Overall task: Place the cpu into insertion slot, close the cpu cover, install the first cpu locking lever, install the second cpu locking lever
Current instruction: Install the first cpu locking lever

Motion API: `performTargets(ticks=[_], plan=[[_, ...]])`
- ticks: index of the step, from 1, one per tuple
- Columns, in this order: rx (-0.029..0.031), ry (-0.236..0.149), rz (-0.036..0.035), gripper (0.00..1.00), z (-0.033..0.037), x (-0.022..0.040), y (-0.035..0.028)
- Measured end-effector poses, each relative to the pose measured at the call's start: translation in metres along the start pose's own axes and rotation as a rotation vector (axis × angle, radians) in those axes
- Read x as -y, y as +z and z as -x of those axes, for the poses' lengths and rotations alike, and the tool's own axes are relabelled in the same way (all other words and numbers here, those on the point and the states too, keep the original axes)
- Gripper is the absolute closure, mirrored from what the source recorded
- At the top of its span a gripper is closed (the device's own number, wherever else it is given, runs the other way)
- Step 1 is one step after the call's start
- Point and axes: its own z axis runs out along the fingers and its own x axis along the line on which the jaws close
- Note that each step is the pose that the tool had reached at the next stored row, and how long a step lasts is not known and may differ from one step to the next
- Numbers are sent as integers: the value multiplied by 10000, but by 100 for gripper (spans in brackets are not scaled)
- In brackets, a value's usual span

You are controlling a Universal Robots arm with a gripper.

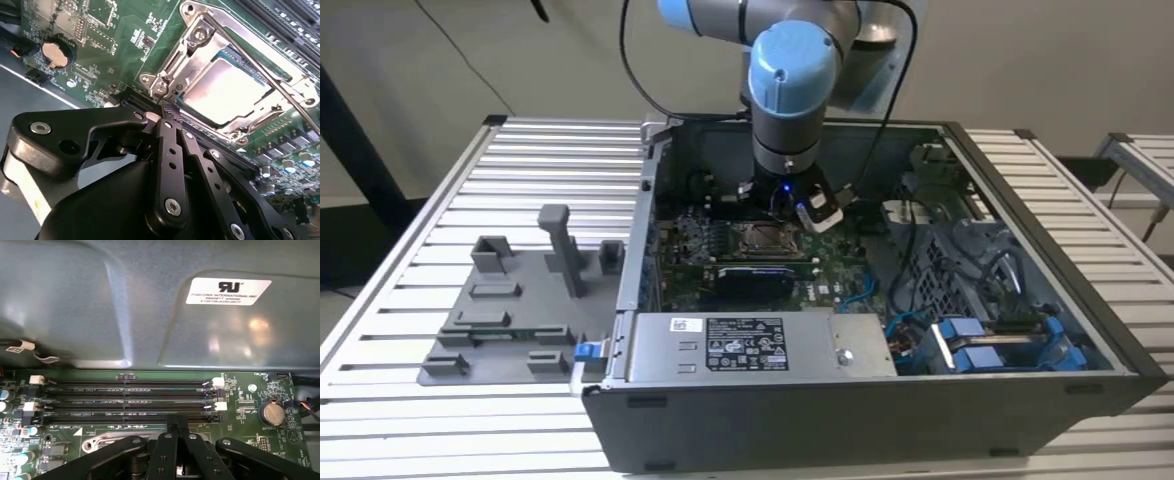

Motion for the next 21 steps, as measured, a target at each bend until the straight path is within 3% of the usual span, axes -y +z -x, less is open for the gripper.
performTargets(ticks=[3,5,6,11,15,21], plan=[[51,47,540,89,1,-4,8],[51,77,770,89,1,-3,-6],[51,86,830,89,2,-9,-22],[51,101,952,89,15,-61,-150],[49,103,962,89,-4,-118,-274],[43,102,921,89,-135,-222,-276]])
